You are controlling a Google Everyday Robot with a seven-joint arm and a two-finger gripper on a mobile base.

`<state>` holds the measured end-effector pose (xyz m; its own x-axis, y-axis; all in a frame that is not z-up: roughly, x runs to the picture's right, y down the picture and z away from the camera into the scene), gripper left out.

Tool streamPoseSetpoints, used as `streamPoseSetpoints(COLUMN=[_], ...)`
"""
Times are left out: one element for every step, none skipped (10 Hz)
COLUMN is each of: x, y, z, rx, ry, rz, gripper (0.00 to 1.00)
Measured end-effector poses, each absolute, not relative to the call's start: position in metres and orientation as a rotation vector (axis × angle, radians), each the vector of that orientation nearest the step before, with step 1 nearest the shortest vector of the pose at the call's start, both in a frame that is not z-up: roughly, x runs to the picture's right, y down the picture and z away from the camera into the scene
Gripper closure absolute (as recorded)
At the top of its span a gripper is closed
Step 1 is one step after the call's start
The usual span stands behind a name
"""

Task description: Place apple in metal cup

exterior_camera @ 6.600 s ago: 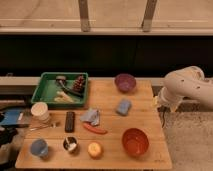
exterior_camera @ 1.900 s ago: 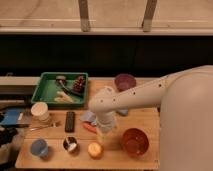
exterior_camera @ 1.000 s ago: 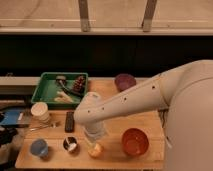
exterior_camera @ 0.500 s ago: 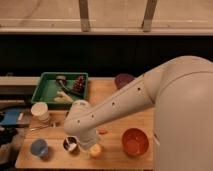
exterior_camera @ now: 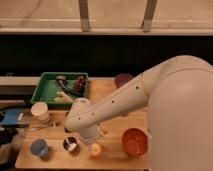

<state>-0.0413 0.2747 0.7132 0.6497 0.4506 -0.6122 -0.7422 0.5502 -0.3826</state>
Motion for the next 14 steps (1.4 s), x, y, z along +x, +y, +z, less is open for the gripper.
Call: streamPoseSetpoints(x=[-0.041, -0.042, -0.043, -0.043, -0.044, -0.045, -0.046, -0.046, -0.045, -0.044, -0.043, -0.041, -0.039, -0.037], y=[0.279, 0.284, 0.288, 0.29, 0.296, 0.299, 0.301, 0.301, 0.301, 0.301, 0.3, 0.298, 0.292, 0.286], z=[0.721, 0.729, 0.735, 0.737, 0.743, 0.743, 0.743, 0.742, 0.741, 0.74, 0.739, 0.738, 0.736, 0.734], rx=[-0.683, -0.696, -0.711, -0.719, -0.739, -0.744, -0.744, -0.741, -0.74, -0.74, -0.738, -0.734, -0.724, -0.711], ry=[0.491, 0.499, 0.505, 0.507, 0.512, 0.513, 0.511, 0.509, 0.508, 0.508, 0.508, 0.506, 0.504, 0.5], rz=[0.739, 0.737, 0.735, 0.734, 0.731, 0.723, 0.719, 0.722, 0.726, 0.731, 0.738, 0.746, 0.755, 0.765], gripper=[0.34, 0.34, 0.34, 0.34, 0.34, 0.38, 0.47, 0.55, 0.67, 0.77, 0.86, 0.95, 1.0, 1.0])
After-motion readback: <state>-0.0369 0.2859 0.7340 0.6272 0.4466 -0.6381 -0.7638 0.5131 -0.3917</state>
